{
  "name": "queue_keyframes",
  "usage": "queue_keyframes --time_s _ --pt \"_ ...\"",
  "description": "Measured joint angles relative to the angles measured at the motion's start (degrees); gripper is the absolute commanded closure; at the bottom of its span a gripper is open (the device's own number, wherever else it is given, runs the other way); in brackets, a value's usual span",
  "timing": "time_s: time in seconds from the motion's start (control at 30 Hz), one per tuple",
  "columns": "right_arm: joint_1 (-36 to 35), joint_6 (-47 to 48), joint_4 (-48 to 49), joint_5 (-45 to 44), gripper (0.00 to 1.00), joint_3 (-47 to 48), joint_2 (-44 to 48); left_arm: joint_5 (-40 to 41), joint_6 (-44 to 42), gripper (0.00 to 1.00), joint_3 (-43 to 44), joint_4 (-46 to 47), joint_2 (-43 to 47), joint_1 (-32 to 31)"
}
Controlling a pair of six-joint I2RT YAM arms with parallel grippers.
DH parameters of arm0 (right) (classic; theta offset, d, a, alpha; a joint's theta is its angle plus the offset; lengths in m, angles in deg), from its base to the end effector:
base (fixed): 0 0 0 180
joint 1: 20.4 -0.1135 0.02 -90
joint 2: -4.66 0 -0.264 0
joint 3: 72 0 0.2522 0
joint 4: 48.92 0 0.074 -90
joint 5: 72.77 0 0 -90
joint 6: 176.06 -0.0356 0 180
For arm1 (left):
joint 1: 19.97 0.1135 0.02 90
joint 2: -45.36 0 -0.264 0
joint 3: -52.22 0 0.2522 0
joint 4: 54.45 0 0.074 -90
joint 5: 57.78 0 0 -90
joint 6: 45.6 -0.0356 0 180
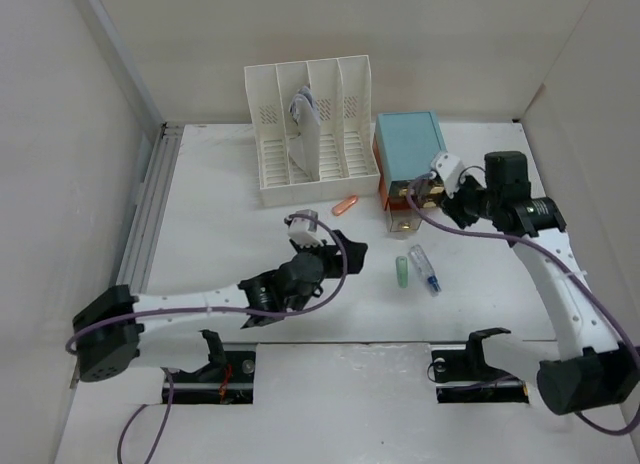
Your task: Organize the desk
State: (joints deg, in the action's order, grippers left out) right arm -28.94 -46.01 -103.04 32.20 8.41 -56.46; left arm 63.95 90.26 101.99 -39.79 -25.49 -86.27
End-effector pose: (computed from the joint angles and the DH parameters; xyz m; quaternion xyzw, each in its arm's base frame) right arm 0.2157 0.0417 0.3661 -0.4165 0.7761 -0.0135 0.4732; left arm 0.1266 -0.2419 0.2605 -0.0520 0.7381 -0.4182 0.5268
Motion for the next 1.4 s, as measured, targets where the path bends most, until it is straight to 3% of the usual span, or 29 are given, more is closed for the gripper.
queue_keyframes --time_s 0.17,0.3,0.43,0.83,1.4 --pt "-3.2 7.8 -12.6 1.2 0.39 -0.8 -7.0 4.2 0.3 0.19 -6.7 -8.2 14.0 -2.3" --pt "-8.2 9.0 -15.2 -0.1 0.25 -5.4 -9.9 7.3 1.4 0.19 -10.4 -13.4 25.3 -2.7" --pt "-12.0 7.2 -14.8 -3.5 0.2 -8.9 -12.5 9.2 2.6 0.18 -12.5 -15.5 31.7 -3.1" --pt "-12.5 2.0 -10.0 -8.7 0.2 -9.2 -25.1 10.2 4.6 0.17 -14.8 -18.3 30.4 -3.1" --pt "-15.2 -10.6 -5.5 -13.2 0.26 -5.1 -30.6 12.1 4.6 0.17 -15.0 -20.0 35.9 -3.1"
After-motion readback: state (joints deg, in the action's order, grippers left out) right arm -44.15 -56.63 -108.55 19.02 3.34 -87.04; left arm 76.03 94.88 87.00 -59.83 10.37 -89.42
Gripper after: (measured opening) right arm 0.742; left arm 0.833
